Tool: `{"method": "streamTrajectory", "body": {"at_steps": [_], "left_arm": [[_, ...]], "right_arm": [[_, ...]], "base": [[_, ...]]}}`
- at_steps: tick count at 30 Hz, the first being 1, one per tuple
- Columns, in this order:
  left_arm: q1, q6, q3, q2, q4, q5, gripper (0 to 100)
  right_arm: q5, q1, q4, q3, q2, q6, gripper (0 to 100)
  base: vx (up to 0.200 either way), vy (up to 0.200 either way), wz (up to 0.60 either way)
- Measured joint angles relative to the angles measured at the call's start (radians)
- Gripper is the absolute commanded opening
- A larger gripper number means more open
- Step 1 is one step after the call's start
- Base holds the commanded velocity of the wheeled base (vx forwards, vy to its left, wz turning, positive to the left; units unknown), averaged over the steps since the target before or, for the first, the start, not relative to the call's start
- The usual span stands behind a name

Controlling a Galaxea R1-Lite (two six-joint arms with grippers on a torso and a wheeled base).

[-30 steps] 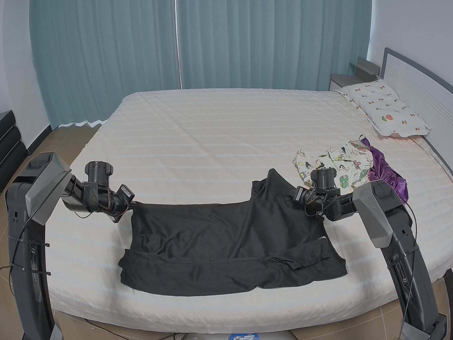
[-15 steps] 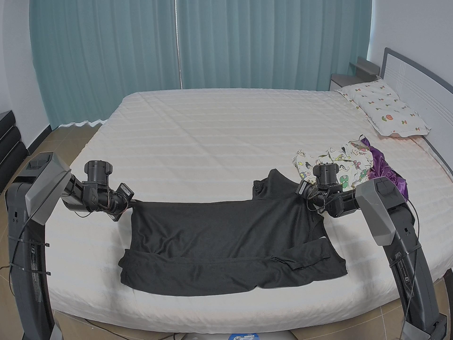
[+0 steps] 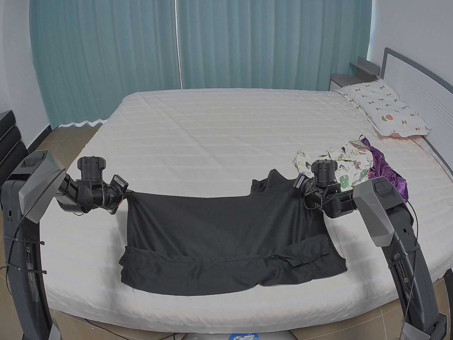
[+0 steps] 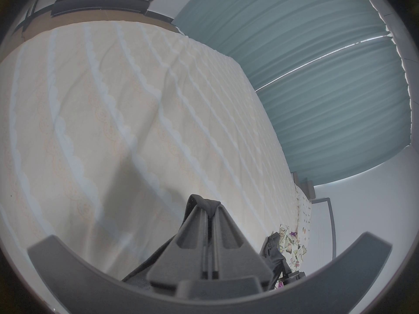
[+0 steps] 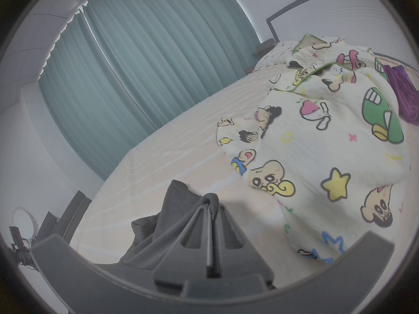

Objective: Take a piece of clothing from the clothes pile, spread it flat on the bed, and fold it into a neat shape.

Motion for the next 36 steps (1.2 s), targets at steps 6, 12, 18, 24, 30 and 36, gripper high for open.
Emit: {"method": "streamTrajectory", "body": {"at_steps": [6, 12, 18, 24, 30, 36], "left_arm": [[0.005, 0.005, 0.017, -0.009, -0.002, 0.001, 0], [0.010, 0.008, 0.021, -0.014, -0.003, -0.001, 0], [0.023, 0.005, 0.030, -0.026, -0.003, -0.020, 0], [0.033, 0.007, 0.064, -0.053, -0.003, -0.083, 0], [0.039, 0.021, 0.079, -0.071, -0.003, -0.086, 0], [0.044, 0.065, 0.097, -0.082, -0.002, -0.086, 0]], "right_arm": [[-0.003, 0.002, -0.033, 0.000, -0.003, 0.000, 0], [-0.020, -0.002, -0.046, 0.034, -0.028, -0.006, 0], [-0.023, -0.007, -0.109, 0.117, -0.052, -0.044, 0], [-0.024, -0.002, -0.201, 0.164, -0.054, -0.100, 0], [-0.024, -0.001, -0.236, 0.213, -0.073, -0.113, 0], [-0.011, -0.008, -0.326, 0.367, -0.115, -0.154, 0]], "base": [[0.000, 0.000, 0.00], [0.000, 0.000, 0.00], [0.000, 0.000, 0.00], [0.000, 0.000, 0.00], [0.000, 0.000, 0.00], [0.000, 0.000, 0.00]]}}
